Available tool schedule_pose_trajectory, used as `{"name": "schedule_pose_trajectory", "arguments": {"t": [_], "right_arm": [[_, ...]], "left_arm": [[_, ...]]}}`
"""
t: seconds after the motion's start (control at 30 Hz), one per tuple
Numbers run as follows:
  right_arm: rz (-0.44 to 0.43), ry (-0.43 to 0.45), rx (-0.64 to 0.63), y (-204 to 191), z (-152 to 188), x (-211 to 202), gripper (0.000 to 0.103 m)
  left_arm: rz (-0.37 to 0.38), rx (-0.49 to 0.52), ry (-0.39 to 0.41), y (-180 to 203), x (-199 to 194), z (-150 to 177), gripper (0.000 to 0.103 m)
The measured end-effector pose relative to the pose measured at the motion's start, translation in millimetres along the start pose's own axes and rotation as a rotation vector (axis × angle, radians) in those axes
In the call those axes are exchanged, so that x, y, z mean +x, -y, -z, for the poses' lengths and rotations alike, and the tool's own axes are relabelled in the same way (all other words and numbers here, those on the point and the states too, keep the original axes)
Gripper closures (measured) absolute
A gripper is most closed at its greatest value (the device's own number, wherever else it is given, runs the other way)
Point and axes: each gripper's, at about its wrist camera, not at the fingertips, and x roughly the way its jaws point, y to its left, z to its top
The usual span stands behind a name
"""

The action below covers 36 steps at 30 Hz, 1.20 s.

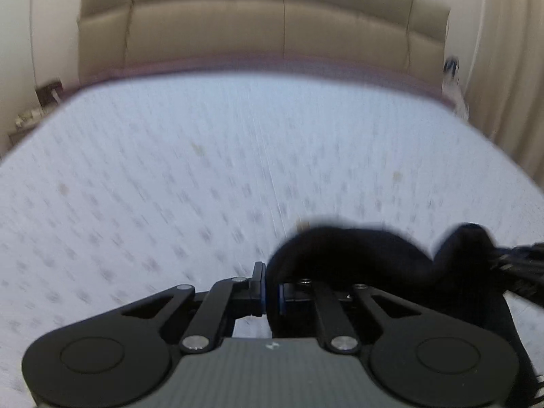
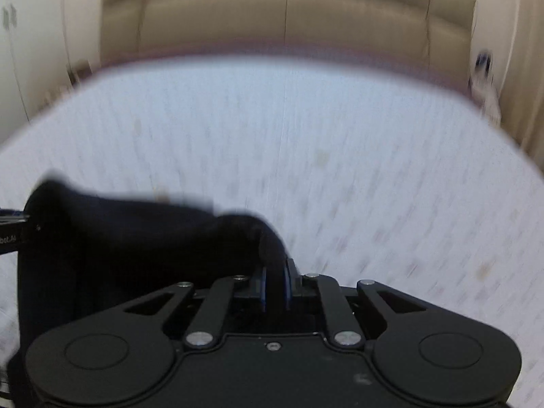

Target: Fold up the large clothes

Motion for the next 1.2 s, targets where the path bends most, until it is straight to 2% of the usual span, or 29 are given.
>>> {"name": "schedule_pose_trajectory", "arguments": {"t": [0.1,0.17,0.2,0.23,0.33,0.37,0.43,0.47,0.5,0.57,0.63,0.7,0.73,0.8,0.83,0.9,0.97,1.0,1.1,1.13,1.2], "right_arm": [[-0.078,0.079,-0.001,17.4,-1.4,-41.3,0.092],[-0.141,0.064,-0.018,26.5,9.1,-51.3,0.091],[-0.140,0.043,-0.027,29.1,17.1,-49.9,0.091],[-0.140,-0.003,-0.035,31.2,26.9,-44.5,0.086],[-0.139,-0.209,-0.097,31.4,58.8,-20.5,0.083],[-0.128,-0.278,-0.148,29.8,71.2,-13.6,0.082],[-0.143,-0.329,-0.221,30.5,84.8,-15.6,0.080],[-0.149,-0.334,-0.239,32.1,84.3,-21.5,0.069],[-0.160,-0.329,-0.241,37.3,79.9,-30.4,0.064],[-0.197,-0.266,-0.207,45.4,63.2,-49.6,0.064],[-0.208,-0.194,-0.158,44.3,40.8,-56.5,0.064],[-0.200,-0.150,-0.104,30.9,21.2,-47.2,0.063],[-0.185,-0.141,-0.092,20.8,16.3,-38.2,0.065],[-0.147,-0.141,-0.092,1.7,13.6,-14.9,0.079],[-0.129,-0.154,-0.091,-5.2,14.9,-1.5,0.086],[-0.092,-0.220,-0.080,-9.8,24.1,28.4,0.086],[-0.080,-0.306,-0.033,1.5,38.1,52.1,0.087],[-0.101,-0.322,-0.012,6.9,44.7,56.2,0.088],[-0.138,-0.296,-0.029,12.7,47.0,49.7,0.089],[-0.160,-0.293,-0.024,15.4,45.3,46.7,0.087],[-0.236,-0.270,0.014,25.4,38.5,31.5,0.084]], "left_arm": [[0.004,0.043,0.056,-7.1,-44.7,-1.2,0.096],[-0.022,0.109,0.032,-6.4,-57.5,9.5,0.095],[-0.049,0.145,-0.007,-6.0,-55.2,18.8,0.094],[-0.067,0.170,-0.051,-7.1,-49.9,29.2,0.093],[-0.041,0.220,-0.278,-15.7,-23.4,71.9,0.082],[-0.046,0.237,-0.315,-17.5,-20.4,84.7,0.077],[-0.048,0.285,-0.272,-20.1,-34.5,98.1,0.071],[-0.038,0.292,-0.256,-22.6,-43.9,97.3,0.063],[-0.015,0.290,-0.241,-25.7,-54.0,93.0,0.056],[0.037,0.291,-0.194,-31.7,-76.3,81.3,0.054],[0.069,0.289,-0.109,-31.5,-92.2,62.7,0.051],[0.118,0.225,-0.035,-27.5,-95.0,44.0,0.051],[0.169,0.177,-0.021,-22.6,-87.9,36.0,0.051],[0.215,0.142,-0.019,-1.7,-62.1,25.7,0.052],[0.208,0.145,-0.035,6.8,-46.7,25.1,0.054],[0.154,0.169,-0.112,21.3,-10.8,30.5,0.072],[0.077,0.161,-0.224,19.3,22.8,43.7,0.077],[0.063,0.150,-0.253,13.8,31.9,49.3,0.080],[0.110,0.149,-0.234,1.9,22.0,55.3,0.080],[0.119,0.149,-0.226,0.3,16.7,52.3,0.079],[0.172,0.119,-0.141,-9.7,-6.4,39.9,0.075]]}}
